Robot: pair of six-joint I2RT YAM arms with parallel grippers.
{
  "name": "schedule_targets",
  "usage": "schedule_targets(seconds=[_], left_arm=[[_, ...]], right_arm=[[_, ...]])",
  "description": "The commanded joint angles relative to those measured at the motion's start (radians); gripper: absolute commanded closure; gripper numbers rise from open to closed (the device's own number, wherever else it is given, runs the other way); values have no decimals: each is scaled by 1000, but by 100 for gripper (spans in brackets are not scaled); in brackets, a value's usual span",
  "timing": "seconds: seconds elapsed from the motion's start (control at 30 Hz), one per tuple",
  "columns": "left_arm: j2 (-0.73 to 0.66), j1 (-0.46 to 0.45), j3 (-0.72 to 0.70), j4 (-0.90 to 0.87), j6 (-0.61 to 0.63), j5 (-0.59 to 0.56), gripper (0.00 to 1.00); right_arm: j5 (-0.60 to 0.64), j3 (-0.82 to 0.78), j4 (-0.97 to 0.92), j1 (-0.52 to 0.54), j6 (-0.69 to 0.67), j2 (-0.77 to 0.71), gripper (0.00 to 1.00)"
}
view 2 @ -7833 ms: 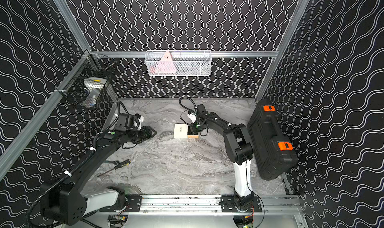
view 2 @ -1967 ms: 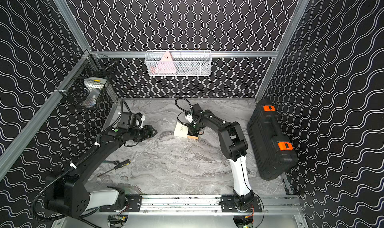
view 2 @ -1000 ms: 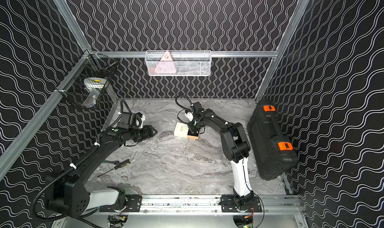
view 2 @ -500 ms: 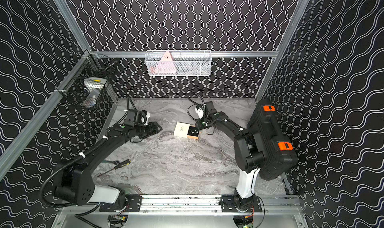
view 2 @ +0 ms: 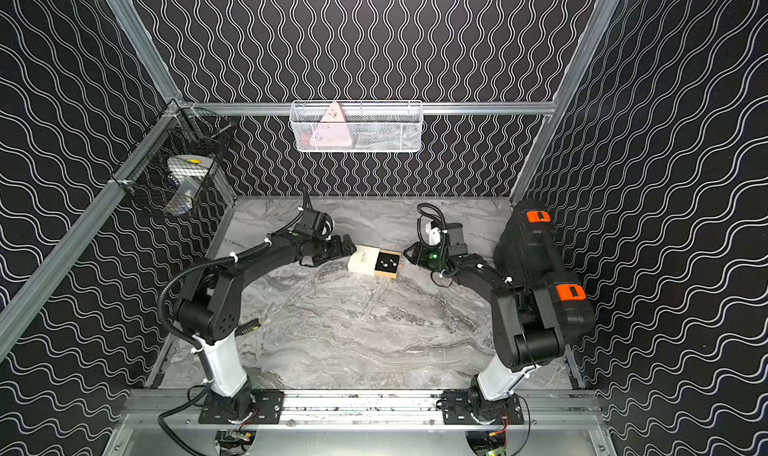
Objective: Place the earrings into the drawer-style jewelry box
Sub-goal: Close the drawer of the jewelry box.
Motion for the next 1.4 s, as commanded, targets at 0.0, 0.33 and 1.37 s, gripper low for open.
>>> schedule_targets(seconds=[0.0, 0.33, 1.37], left_arm=[[47, -3, 32, 48, 25, 33, 1], [133, -10, 65, 101, 9, 88, 1], [161, -75, 33, 184, -79, 135, 8]], right_arm=[[-71, -12, 128, 0, 121, 42, 45], [-102, -1, 243, 2, 200, 174, 48], [-201, 210, 267, 85, 252, 406, 52]])
